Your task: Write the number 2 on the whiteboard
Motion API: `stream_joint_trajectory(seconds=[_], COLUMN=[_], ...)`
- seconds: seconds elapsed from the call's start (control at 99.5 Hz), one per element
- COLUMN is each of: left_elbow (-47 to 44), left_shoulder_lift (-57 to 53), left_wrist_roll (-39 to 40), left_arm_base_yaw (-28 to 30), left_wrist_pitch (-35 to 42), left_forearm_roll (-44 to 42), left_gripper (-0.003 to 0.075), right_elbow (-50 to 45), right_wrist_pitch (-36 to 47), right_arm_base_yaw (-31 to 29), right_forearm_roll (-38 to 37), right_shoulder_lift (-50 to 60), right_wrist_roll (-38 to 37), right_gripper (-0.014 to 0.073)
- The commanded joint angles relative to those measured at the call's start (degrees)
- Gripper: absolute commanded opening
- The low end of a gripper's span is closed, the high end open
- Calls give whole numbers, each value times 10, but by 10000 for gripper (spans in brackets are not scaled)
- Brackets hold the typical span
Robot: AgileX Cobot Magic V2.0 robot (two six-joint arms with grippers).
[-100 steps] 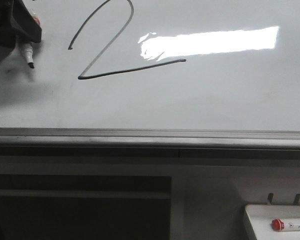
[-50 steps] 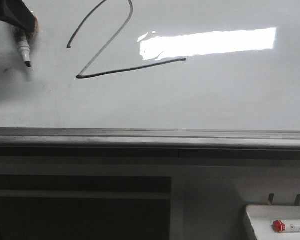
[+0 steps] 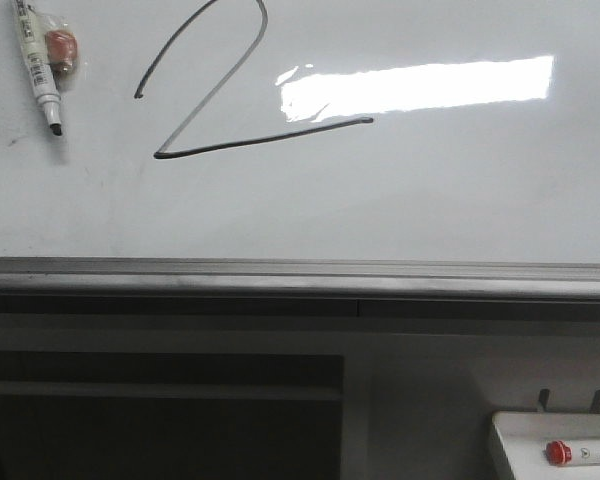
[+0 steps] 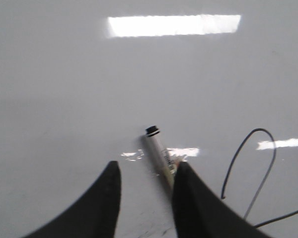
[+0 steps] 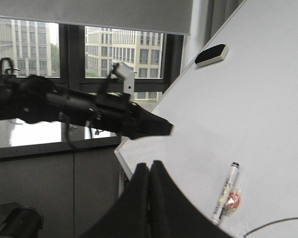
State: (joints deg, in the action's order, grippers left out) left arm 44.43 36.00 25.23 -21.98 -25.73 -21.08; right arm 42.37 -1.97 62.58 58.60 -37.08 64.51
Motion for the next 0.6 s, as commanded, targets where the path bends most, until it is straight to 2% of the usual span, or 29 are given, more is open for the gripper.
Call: stream_joint_trajectory(seconds=[0.0, 0.01, 0.151, 0.291, 0.402, 0.593], left_elbow=[0, -5, -68, -139, -186, -221], left_shoulder_lift=[-70, -83, -213, -325, -381, -363], left_wrist_roll=[3, 3, 3, 3, 3, 3], left_arm_base_yaw=[2, 2, 2, 2, 2, 2], left_wrist_pitch=[-31, -35, -54, -69, -69, -68], left_forearm_roll=[-35, -35, -21, 14, 35, 61], left_gripper=[1, -22, -20, -20, -20, -20], right_elbow=[-30, -35, -154, -244, -274, -277], right_wrist_pitch=[65, 77, 214, 300, 326, 330], right_arm_base_yaw=[-8, -8, -8, -8, -8, -8], right_forearm_roll=[-9, -9, 18, 64, 67, 67], right_shoulder_lift=[23, 27, 68, 92, 92, 92], right_wrist_roll=[4, 4, 4, 4, 4, 4], right_gripper=[-69, -69, -69, -70, -71, -71])
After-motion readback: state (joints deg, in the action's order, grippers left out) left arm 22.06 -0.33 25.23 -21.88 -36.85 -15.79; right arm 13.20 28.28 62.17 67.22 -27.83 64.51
